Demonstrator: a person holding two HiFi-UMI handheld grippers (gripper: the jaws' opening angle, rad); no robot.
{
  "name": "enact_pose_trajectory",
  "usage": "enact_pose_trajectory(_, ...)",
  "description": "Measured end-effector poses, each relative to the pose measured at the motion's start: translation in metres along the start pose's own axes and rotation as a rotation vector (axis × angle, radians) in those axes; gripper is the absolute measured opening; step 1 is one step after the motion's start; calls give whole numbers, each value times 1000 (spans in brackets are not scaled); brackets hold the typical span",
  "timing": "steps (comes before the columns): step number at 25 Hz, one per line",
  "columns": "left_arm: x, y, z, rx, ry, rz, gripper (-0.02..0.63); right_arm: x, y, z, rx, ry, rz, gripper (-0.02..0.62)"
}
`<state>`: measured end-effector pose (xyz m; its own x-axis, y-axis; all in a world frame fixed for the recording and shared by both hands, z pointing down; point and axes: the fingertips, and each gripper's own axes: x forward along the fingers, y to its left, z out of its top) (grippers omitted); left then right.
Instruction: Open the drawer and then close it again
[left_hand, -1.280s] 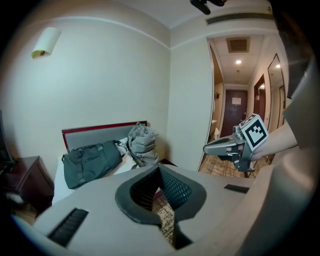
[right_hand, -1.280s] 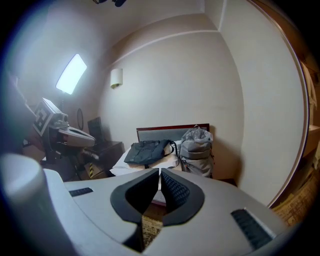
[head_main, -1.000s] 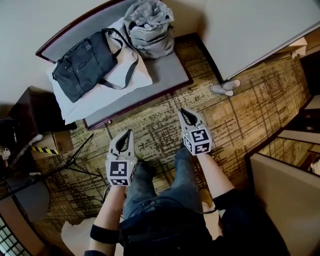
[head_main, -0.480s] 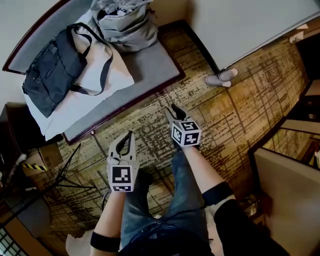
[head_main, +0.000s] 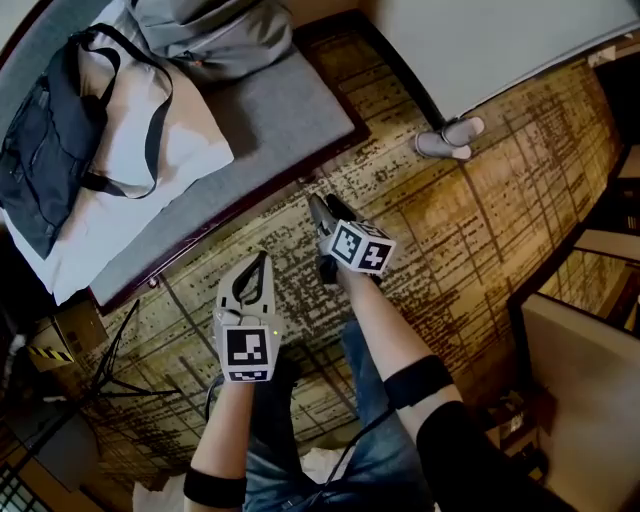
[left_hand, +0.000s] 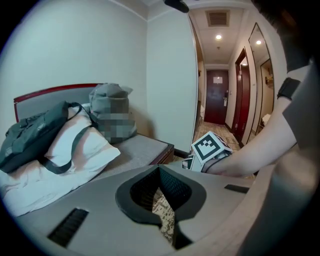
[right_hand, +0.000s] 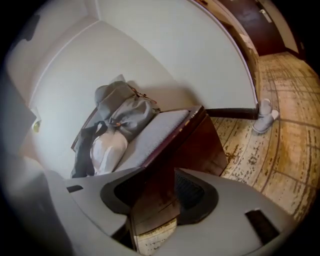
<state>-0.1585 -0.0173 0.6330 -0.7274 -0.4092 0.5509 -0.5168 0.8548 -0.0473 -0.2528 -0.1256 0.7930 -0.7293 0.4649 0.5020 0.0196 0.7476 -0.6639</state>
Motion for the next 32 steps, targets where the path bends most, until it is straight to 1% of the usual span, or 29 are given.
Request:
enact_pose_trajectory(5,47,6,-18,18,-18,1,0,36,-40,-18,195,-31,-6,201)
enact_pose_trajectory(8,69,10,-26,36,-25,0,0,53,-54,-27,262,-50,10,199)
enact_pose_trajectory(14,100,2,-39,68,-36,-26,0,82,-71,-35,334,-69,47,199)
enact_pose_trajectory(18,114,-1,-49,63,-35,-38,0,95,-81,-37,393,-88,65,198)
enact_pose_trajectory(22,123,1,-57,59,-32,-42,0,106,-82,-37,445,-118,106,158)
enact_pose_trajectory(26,129,3,-60,44,-28,-39,0,109,-80,-38,496,-155,165,150)
enact_pose_trajectory(28,131,2,-61,44,-30,-43,0,110,-79,-38,505,-167,188,127)
enact_pose_trajectory(30,133,2,-63,59,-32,-52,0,111,-80,-39,499,-164,180,69)
enact_pose_trajectory(32,133,1,-65,56,-32,-53,0,113,-80,-40,490,-162,162,67)
